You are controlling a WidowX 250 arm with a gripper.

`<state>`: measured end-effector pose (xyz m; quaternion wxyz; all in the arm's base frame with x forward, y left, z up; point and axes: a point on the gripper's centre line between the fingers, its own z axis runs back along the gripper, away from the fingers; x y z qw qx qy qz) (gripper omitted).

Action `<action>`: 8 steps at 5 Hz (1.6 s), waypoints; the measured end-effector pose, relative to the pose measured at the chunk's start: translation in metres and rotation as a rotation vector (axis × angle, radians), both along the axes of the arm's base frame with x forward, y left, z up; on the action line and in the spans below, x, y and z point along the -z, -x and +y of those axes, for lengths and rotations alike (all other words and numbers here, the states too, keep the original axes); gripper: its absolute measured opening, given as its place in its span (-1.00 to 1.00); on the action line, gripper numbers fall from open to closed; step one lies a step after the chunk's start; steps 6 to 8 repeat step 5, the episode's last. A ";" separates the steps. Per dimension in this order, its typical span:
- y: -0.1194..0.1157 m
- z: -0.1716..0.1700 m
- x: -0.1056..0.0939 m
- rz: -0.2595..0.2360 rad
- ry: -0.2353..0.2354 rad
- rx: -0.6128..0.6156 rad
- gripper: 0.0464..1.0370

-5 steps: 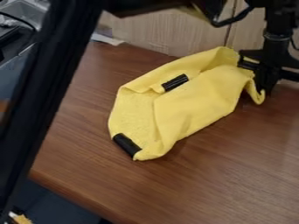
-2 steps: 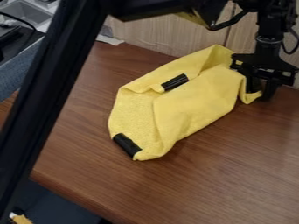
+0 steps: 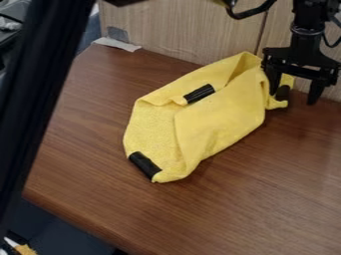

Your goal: Déplier le tissu du haut

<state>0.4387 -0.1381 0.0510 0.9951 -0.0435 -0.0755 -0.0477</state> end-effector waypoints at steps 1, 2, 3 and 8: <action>0.003 -0.001 -0.012 -0.024 0.016 0.014 0.93; 0.009 0.001 -0.035 -0.061 0.028 0.032 0.93; 0.018 0.008 -0.062 -0.113 0.046 0.034 0.93; 0.035 0.031 -0.099 -0.159 0.066 0.014 0.93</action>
